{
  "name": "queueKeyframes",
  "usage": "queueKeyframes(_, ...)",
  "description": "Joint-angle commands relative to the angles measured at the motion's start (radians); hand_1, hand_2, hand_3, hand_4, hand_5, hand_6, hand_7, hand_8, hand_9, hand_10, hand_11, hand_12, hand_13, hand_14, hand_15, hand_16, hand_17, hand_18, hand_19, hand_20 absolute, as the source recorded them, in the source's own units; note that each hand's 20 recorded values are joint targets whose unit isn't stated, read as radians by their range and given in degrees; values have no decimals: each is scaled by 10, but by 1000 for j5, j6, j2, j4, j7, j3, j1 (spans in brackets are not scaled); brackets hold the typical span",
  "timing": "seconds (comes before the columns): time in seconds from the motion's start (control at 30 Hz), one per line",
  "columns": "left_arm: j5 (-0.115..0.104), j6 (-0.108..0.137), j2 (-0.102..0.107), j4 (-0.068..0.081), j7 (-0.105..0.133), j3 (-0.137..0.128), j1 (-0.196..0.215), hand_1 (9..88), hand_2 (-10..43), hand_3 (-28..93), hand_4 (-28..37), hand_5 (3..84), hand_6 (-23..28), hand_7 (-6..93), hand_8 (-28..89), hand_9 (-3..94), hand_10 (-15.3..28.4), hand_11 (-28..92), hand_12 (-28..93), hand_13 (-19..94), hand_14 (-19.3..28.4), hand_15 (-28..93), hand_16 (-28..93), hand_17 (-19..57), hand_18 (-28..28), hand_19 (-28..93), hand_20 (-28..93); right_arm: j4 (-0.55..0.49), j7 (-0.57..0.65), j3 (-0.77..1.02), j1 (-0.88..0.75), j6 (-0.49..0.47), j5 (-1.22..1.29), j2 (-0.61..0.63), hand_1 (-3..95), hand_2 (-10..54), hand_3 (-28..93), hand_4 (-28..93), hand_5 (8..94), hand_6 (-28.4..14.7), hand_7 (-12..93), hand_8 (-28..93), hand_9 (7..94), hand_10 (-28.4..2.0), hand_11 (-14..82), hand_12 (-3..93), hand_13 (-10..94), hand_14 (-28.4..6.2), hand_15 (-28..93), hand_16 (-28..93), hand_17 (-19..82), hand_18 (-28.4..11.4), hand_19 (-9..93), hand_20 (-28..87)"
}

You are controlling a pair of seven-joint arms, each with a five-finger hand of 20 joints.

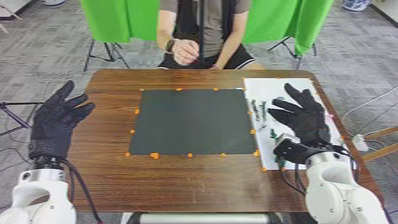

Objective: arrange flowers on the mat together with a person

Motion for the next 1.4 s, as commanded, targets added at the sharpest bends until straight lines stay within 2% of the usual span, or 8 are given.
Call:
queueKeyframes(0.03, 0, -8, -8, 2, -6, 4, 8, 218, 69, 752, -271, 356, 80, 53, -62, 367, 199, 226, 118, 299, 272, 499, -68, -14, 284, 620, 153, -7, -1, -6, -2, 2, -10, 3, 102, 172, 677, -271, 350, 17, 116, -118, 461, -165, 147, 140, 377, -184, 313, 139, 57, -188, 423, 191)
queueKeyframes(0.47, -14, -1, 0, 4, 6, 15, 4, 218, 69, 752, -271, 353, 79, 53, -63, 367, 199, 223, 118, 298, 272, 495, -67, -19, 284, 615, 149, -8, -1, -5, -3, 0, -7, 2, 101, 172, 678, -273, 351, 18, 119, -119, 462, -165, 147, 142, 378, -183, 314, 141, 57, -188, 422, 191)
queueKeyframes(0.6, -73, -10, -2, 14, 35, 24, -1, 218, 69, 752, -270, 352, 78, 53, -62, 368, 200, 224, 119, 297, 271, 494, -67, -19, 284, 614, 149, -7, -1, -4, -6, 2, -4, 0, 101, 172, 679, -273, 352, 18, 118, -119, 462, -165, 146, 142, 379, -183, 315, 141, 57, -188, 423, 191)
queueKeyframes(0.63, -77, -7, 0, 12, 42, 25, 1, 218, 69, 752, -270, 352, 78, 53, -62, 368, 199, 225, 120, 297, 271, 494, -67, -19, 284, 614, 149, -6, 1, -5, -3, -1, -3, -2, 100, 172, 680, -273, 352, 18, 119, -119, 462, -165, 146, 143, 379, -184, 315, 141, 57, -188, 423, 191)
queueKeyframes(0.73, -61, -12, -3, 10, 26, 21, 4, 218, 69, 752, -270, 352, 78, 53, -62, 368, 200, 226, 120, 298, 272, 494, -67, -19, 284, 615, 150, -8, 7, -7, -6, 1, -8, 1, 101, 171, 680, -274, 352, 18, 119, -120, 463, -165, 148, 144, 379, -184, 316, 142, 57, -188, 424, 191)
queueKeyframes(0.97, -62, -11, -7, 9, 23, 19, 7, 218, 70, 752, -269, 352, 78, 53, -62, 368, 200, 225, 121, 298, 272, 493, -65, -19, 284, 616, 154, -7, 16, -11, -6, 3, -11, 0, 102, 171, 679, -275, 354, 18, 121, -121, 463, -165, 148, 145, 380, -184, 316, 142, 56, -188, 425, 191)
queueKeyframes(1.27, -63, -2, 3, 3, 31, 20, 10, 218, 70, 752, -267, 352, 79, 52, -61, 369, 200, 224, 122, 298, 270, 491, -65, -19, 284, 615, 158, -8, 12, -6, -3, -7, -14, -3, 99, 171, 685, -275, 354, 19, 122, -121, 464, -165, 148, 144, 381, -184, 317, 143, 56, -188, 427, 191)
queueKeyframes(1.4, -35, 7, 13, -7, 29, 17, 12, 219, 70, 751, -268, 355, 80, 53, -61, 369, 200, 224, 122, 298, 271, 491, -65, -19, 284, 614, 159, -7, 6, -10, 3, -3, -6, 6, 100, 170, 688, -274, 355, 18, 123, -122, 464, -164, 149, 145, 381, -184, 318, 142, 56, -189, 429, 191)
